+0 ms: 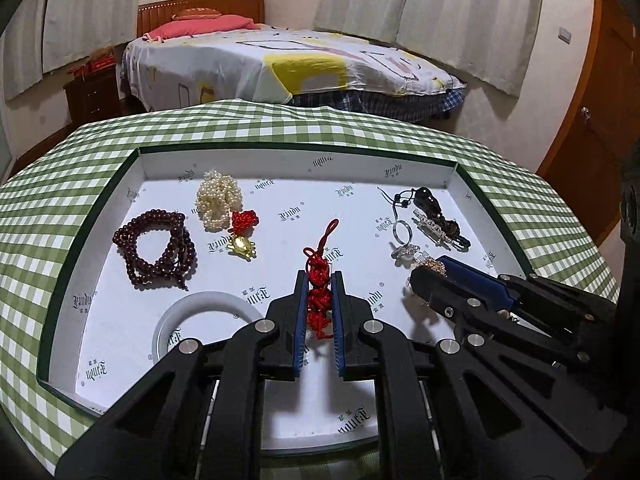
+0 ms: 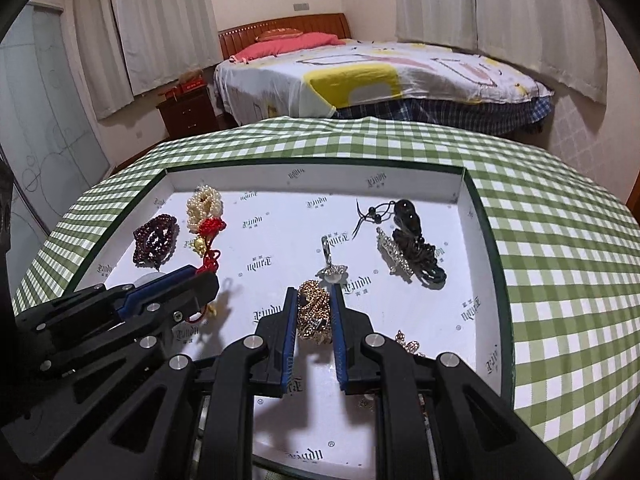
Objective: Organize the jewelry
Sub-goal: 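Carry the red tassel into the box and open left while right places the gold chain there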
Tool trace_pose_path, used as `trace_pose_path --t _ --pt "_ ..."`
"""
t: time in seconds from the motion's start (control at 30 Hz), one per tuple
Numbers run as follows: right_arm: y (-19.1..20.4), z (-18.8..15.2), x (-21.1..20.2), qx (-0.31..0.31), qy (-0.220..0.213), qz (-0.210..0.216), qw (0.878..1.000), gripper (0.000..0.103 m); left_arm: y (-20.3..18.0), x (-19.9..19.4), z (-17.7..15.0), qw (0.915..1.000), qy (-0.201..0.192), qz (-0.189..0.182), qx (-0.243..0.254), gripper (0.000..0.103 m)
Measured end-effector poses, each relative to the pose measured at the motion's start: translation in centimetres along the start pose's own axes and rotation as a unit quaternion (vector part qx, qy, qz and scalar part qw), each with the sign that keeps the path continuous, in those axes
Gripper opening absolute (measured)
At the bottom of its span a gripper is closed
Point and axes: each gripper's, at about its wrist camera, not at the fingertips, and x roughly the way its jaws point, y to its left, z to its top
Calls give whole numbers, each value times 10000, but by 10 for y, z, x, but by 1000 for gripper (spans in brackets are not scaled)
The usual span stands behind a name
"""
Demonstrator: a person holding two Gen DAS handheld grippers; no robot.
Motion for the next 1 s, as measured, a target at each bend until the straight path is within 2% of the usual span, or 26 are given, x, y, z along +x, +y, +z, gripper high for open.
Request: trace_pose_path --t 0.53,1.0 --pt "-1 0 1 -1 -22 -68 10000 17 4 7 3 9998 147 53 -149 16" --pt "-9 -3 -6 113 -109 -108 9998 17 0 10 3 9999 147 50 -59 16"
